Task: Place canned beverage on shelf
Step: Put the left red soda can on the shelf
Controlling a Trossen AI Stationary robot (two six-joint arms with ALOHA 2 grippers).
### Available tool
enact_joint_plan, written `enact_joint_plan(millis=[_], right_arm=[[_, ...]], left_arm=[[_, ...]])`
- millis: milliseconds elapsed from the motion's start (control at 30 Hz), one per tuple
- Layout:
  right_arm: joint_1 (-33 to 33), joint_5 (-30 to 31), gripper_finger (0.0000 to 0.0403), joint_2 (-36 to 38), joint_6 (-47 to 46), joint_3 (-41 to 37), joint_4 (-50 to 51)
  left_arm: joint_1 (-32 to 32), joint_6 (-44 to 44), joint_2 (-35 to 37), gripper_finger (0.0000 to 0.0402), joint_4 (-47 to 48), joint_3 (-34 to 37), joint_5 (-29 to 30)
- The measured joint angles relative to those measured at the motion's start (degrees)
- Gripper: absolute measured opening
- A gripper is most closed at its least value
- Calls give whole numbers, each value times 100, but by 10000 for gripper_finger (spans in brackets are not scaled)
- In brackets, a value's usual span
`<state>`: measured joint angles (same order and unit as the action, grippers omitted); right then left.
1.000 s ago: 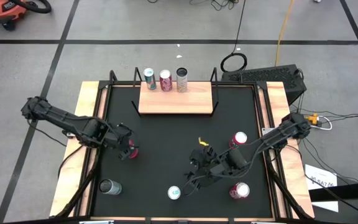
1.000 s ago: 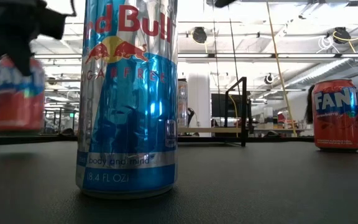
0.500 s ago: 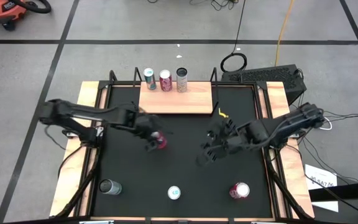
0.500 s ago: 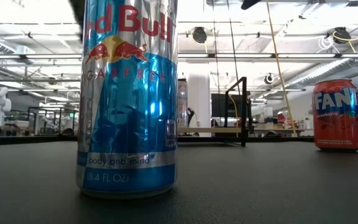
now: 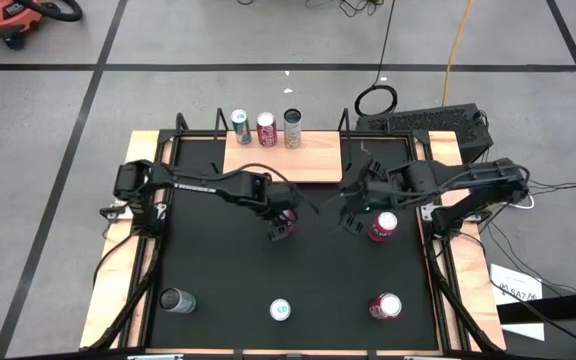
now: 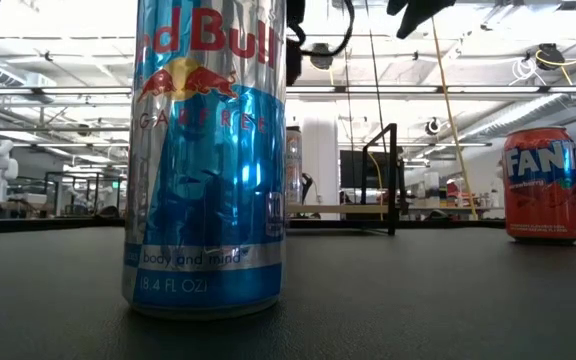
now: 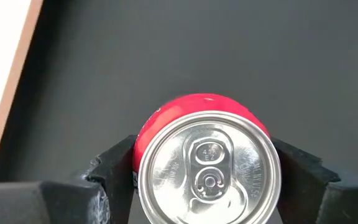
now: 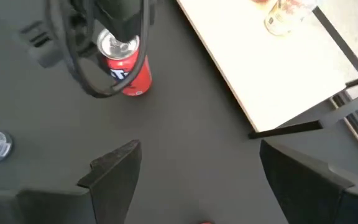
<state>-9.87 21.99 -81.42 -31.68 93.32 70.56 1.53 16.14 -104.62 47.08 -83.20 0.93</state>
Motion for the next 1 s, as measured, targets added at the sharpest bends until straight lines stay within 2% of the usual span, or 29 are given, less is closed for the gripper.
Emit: enact_joint_plan(millis=[200,367,467,600,800,1000], right_arm=[[200,-132,315,265,503,2,-52],[305,-131,315,422,906,2,-249],[397,-183,315,421,1156,2,-359],[577,-694,315,425,1485,-191,-948],[806,-1854,315,313,2241,-856,-2587],[832,-1912,331,-310,3152,-1071,-3898]], left_arm=[[-53,30,-170,290,-68,-28,-16],[-50,301,-186,357,8,-67,-106],[-38,475,-165,391,378,-353,-156],[-64,502,81,382,1225,-845,-21],[-225,450,1042,380,2044,-894,946],[-268,403,2121,380,2082,-861,2061]])
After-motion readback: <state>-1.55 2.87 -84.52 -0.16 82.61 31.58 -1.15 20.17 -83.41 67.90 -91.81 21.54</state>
